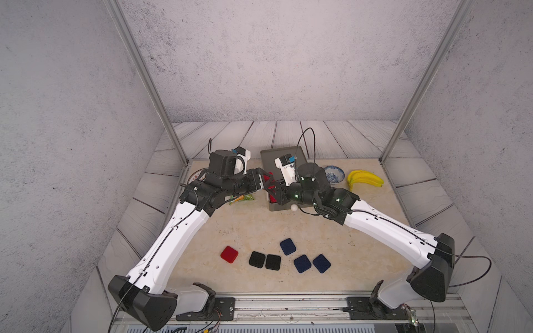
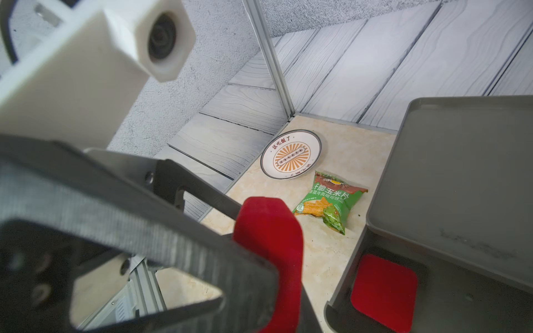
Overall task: Place the brooch boxes into the drawer by color
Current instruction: Pick up the brooch box from the center of the board.
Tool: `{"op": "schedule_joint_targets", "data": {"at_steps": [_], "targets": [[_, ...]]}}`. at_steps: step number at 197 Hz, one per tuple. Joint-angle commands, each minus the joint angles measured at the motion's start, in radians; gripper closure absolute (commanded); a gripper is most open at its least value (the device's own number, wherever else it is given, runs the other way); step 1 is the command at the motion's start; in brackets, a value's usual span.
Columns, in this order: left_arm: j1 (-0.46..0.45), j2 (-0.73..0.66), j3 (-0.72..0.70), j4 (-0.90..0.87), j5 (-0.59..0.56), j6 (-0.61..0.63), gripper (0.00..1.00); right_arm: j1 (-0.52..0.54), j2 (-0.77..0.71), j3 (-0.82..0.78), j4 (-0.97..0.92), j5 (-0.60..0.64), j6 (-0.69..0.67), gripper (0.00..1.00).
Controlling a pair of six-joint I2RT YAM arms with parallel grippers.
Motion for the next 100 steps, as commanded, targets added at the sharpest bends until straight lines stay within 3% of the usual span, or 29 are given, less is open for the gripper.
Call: {"op": "schedule_joint_targets", "data": {"at_steps": [1,32,58,76,100], "targets": [[0.002,-0.021,-0.014,-0.025,0.006,-0.013,0.43,-0.011,-0.047,-0.022,0.089,0.083,-0.031,1.0],[0.002,-0.024,-0.011,-0.028,-0.002,-0.01,0.33,-0.011,-0.063,-0.03,0.083,0.091,-0.034,1.0],[0.007,-0.024,-0.009,-0.047,-0.036,0.009,0.01,-0.021,-0.086,-0.041,0.045,0.086,-0.029,1.0],[0.037,-0.028,0.011,-0.119,-0.098,0.061,0.02,-0.065,-0.122,-0.065,-0.033,0.052,-0.011,1.0],[0.098,-0.052,0.027,-0.253,-0.254,0.168,0.02,-0.204,-0.151,-0.087,-0.165,-0.103,0.042,1.0]]}}
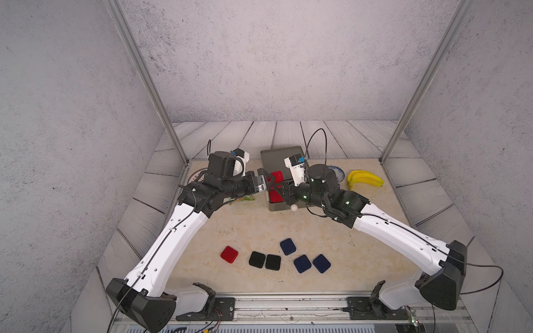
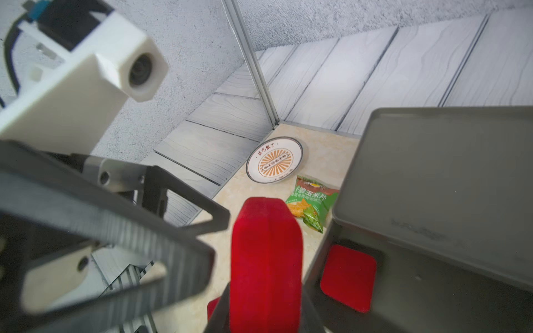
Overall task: Place the brooch boxes into the drawer by color
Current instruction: Pick up the brooch box from the center of the board, then place the brooch box in the drawer.
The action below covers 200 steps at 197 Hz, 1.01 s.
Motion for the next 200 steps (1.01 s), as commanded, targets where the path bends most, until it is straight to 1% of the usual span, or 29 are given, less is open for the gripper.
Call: {"op": "schedule_joint_targets", "data": {"at_steps": [1,12,23,40,52,72,89,123,167,171,180,187,190,200], "targets": [[0.066,-0.042,0.025,-0.17,-0.191,0.121,0.02,-0.129,-0.059,-0.013,-0.131,-0.109,0.048,1.0],[0.095,-0.062,0.004,-0.218,-0.257,0.163,0.01,-0.183,-0.053,-0.008,-0.197,-0.15,0.049,1.0],[0.129,-0.081,-0.038,-0.248,-0.284,0.191,0.02,-0.217,-0.035,0.007,-0.261,-0.172,0.027,1.0],[0.184,-0.111,-0.112,-0.258,-0.265,0.212,0.02,-0.242,0.006,0.034,-0.31,-0.184,0.008,1.0],[0.205,-0.127,-0.155,-0.264,-0.256,0.223,0.01,-0.245,0.048,0.057,-0.321,-0.204,0.004,1.0],[0.216,-0.138,-0.214,-0.286,-0.267,0.243,0.02,-0.246,0.109,0.078,-0.316,-0.264,0.004,1.0],[0.219,-0.14,-0.255,-0.3,-0.274,0.249,0.02,-0.245,0.155,0.077,-0.288,-0.285,0.02,1.0],[0.219,-0.145,-0.337,-0.294,-0.27,0.238,0.02,-0.246,0.251,0.133,-0.287,-0.285,0.024,1.0],[0.219,-0.145,-0.376,-0.281,-0.259,0.221,0.02,-0.245,0.343,0.224,-0.351,-0.269,0.012,1.0],[0.219,-0.144,-0.377,-0.279,-0.256,0.22,0.02,-0.246,0.351,0.234,-0.361,-0.267,0.009,0.98],[0.219,-0.141,-0.377,-0.276,-0.252,0.218,0.01,-0.245,0.366,0.256,-0.395,-0.256,0.0,0.86],[0.219,-0.138,-0.376,-0.275,-0.249,0.218,0.02,-0.245,0.376,0.277,-0.427,-0.24,-0.013,0.72],[0.219,-0.137,-0.375,-0.276,-0.248,0.22,0.01,-0.244,0.38,0.288,-0.445,-0.234,-0.02,0.67],[0.219,-0.132,-0.375,-0.277,-0.239,0.22,0.01,-0.243,0.384,0.303,-0.476,-0.204,-0.037,0.59]]}}
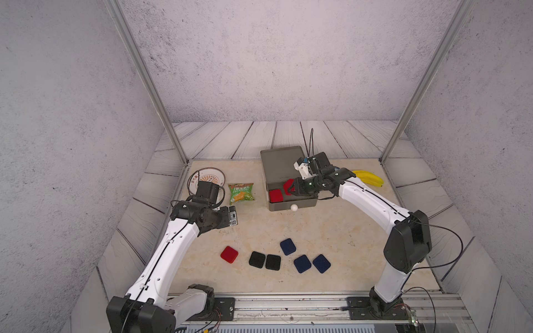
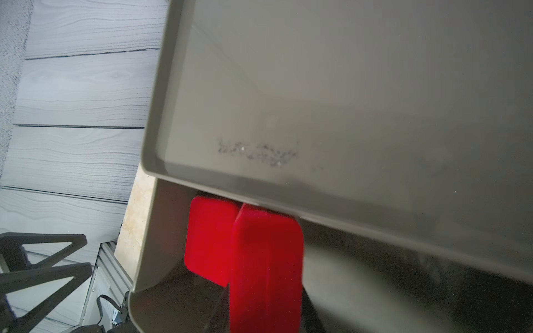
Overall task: Place the brooch boxes into the drawer by color
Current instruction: Place the brooch box in the drawer.
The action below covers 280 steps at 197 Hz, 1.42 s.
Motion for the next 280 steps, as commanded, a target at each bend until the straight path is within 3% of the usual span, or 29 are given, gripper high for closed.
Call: {"op": "schedule_joint_targets", "data": {"at_steps": [1,32,85,130,170,241,280], "targets": [[0.007,0.002,-0.007,0.0,0.019,-0.001,0.02,0.002,0.019,0.064,-0.092,0.057,-0.052,0.58],[0.007,0.005,-0.024,-0.009,0.072,-0.002,0.02,0.002,0.002,0.072,-0.123,0.138,-0.087,0.46],[0.007,0.006,-0.096,-0.028,0.08,-0.023,0.02,0.002,-0.019,0.105,-0.175,0.229,-0.138,0.45],[0.007,-0.014,-0.159,-0.029,0.06,-0.053,0.02,0.002,-0.037,0.102,-0.151,0.245,-0.18,0.55],[0.007,0.003,-0.199,-0.047,0.02,-0.097,0.02,0.002,-0.038,0.097,-0.085,0.223,-0.205,0.74],[0.007,0.031,-0.217,-0.042,-0.036,-0.158,0.02,0.0,0.016,0.113,-0.052,0.175,-0.202,0.78],[0.007,0.083,-0.228,-0.03,0.0,-0.177,0.02,0.0,-0.012,0.132,-0.085,0.188,-0.214,0.75]]}}
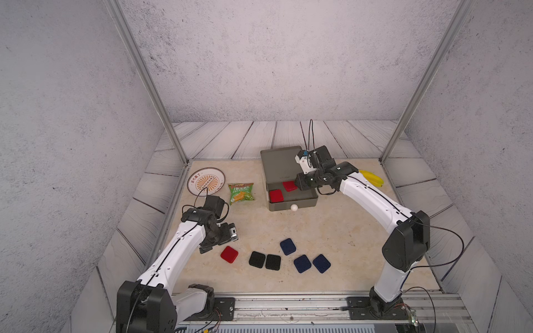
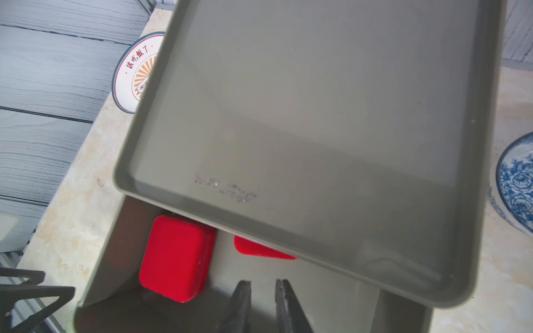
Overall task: Place the brooch boxes into the drawer by color
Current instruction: Pick up the brooch box from the center of the board.
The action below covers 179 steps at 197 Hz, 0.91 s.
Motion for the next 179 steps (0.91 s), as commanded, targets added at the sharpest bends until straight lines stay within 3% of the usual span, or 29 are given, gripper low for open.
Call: {"op": "schedule_joint_targets", "data": {"at_steps": [1,84,149,179], "targets": [[0.007,0.033,-0.013,-0.006,0.006,-0.019,0.02,-0.002,-0.018,0.032,-0.021,0.002,-0.015,0.75],[0.01,0.176,-0.006,-0.014,-0.036,-0.03,0.02,-0.008,-0.087,-0.024,-0.056,-0.019,0.014,0.78],[0.009,0.229,-0.067,0.079,0.04,-0.061,0.01,-0.008,-0.169,-0.132,0.004,-0.022,0.001,0.58],[0.009,0.249,-0.098,0.136,0.046,-0.072,0.02,-0.009,-0.191,-0.165,0.011,-0.031,-0.013,0.54]]}}
